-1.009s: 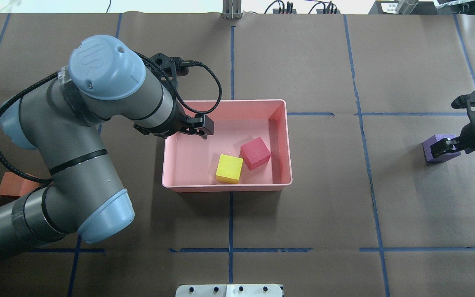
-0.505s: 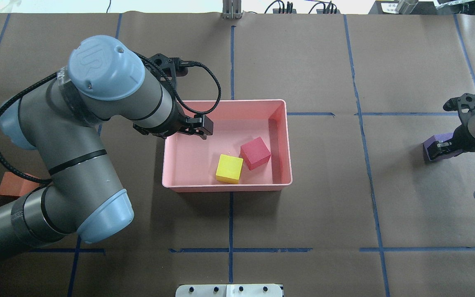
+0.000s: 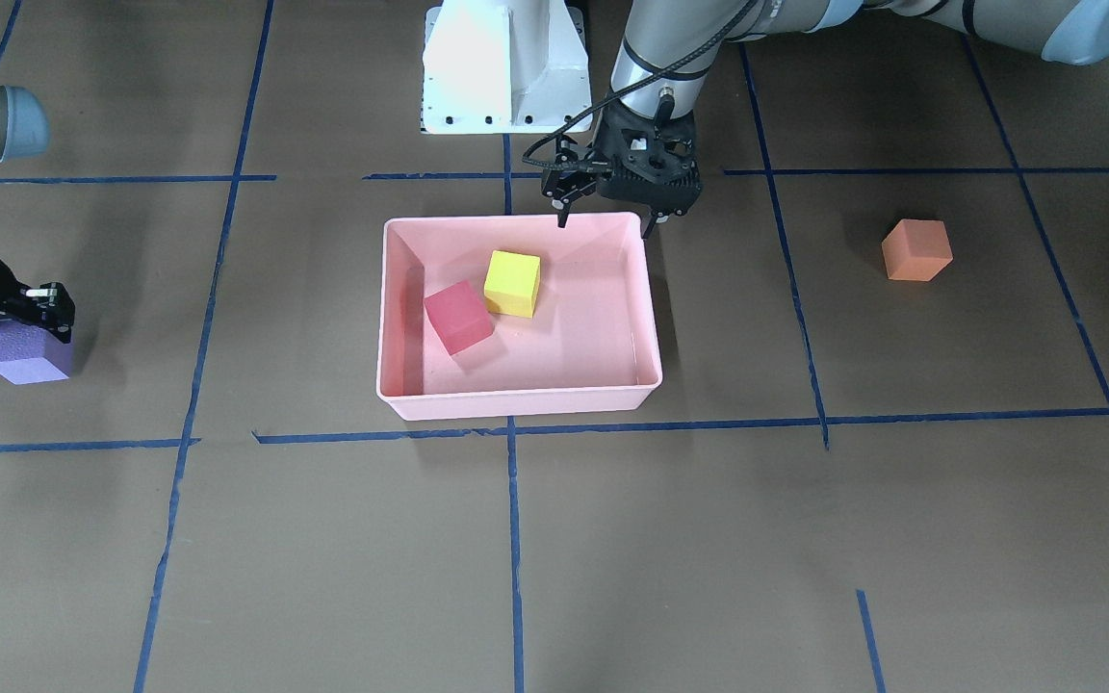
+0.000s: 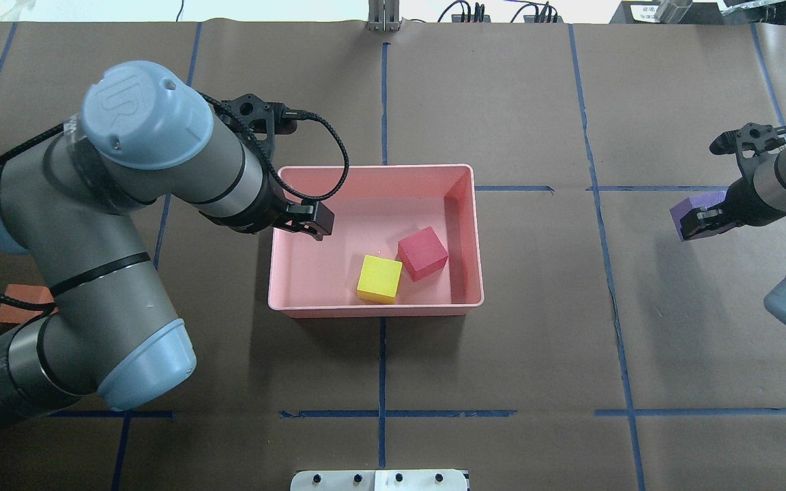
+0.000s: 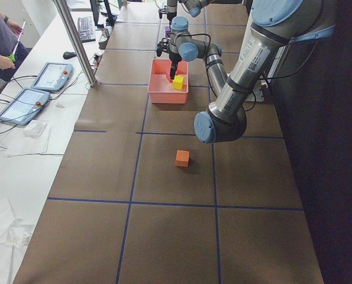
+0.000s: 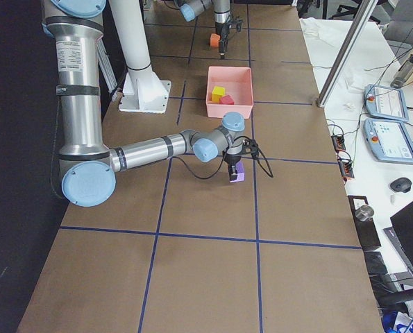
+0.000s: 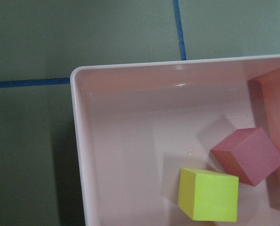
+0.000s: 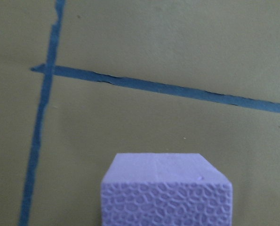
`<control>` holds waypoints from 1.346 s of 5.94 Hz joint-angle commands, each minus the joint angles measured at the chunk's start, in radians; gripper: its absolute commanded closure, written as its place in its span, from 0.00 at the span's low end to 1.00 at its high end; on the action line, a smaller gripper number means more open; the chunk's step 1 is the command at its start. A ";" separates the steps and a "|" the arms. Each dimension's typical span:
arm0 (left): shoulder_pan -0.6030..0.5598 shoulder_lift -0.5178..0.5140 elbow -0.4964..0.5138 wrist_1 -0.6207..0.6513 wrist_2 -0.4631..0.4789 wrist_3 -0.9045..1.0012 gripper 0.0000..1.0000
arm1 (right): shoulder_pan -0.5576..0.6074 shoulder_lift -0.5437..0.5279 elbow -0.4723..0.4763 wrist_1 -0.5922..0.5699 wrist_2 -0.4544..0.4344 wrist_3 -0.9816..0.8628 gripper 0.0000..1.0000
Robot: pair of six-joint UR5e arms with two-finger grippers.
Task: Place blocks into pink bin with both arms
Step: 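Carry the purple cube into the pink bin and release it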
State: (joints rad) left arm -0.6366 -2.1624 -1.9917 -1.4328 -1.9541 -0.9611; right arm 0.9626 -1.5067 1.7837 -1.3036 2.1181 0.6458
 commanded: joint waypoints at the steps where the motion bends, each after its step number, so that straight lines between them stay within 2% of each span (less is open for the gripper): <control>1: -0.076 0.094 -0.059 0.048 -0.017 0.307 0.00 | -0.002 0.204 0.122 -0.331 0.013 0.084 0.72; 2: -0.156 0.168 -0.053 0.045 -0.082 0.494 0.00 | -0.016 0.353 0.125 -0.486 0.014 0.139 0.72; 3: -0.255 0.258 -0.044 0.034 -0.153 0.674 0.00 | -0.063 0.441 0.120 -0.532 0.011 0.247 0.72; 5: -0.378 0.420 -0.027 0.006 -0.225 0.865 0.00 | -0.169 0.573 0.093 -0.534 -0.006 0.468 0.72; 7: -0.464 0.580 0.078 -0.226 -0.284 0.920 0.00 | -0.285 0.756 -0.051 -0.529 -0.106 0.640 0.70; 8: -0.472 0.643 0.096 -0.295 -0.285 0.912 0.00 | -0.344 0.861 -0.173 -0.511 -0.148 0.717 0.66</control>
State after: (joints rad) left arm -1.0913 -1.5849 -1.9250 -1.6467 -2.2324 -0.0509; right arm 0.6782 -0.7477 1.7193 -1.8282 2.0156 1.2818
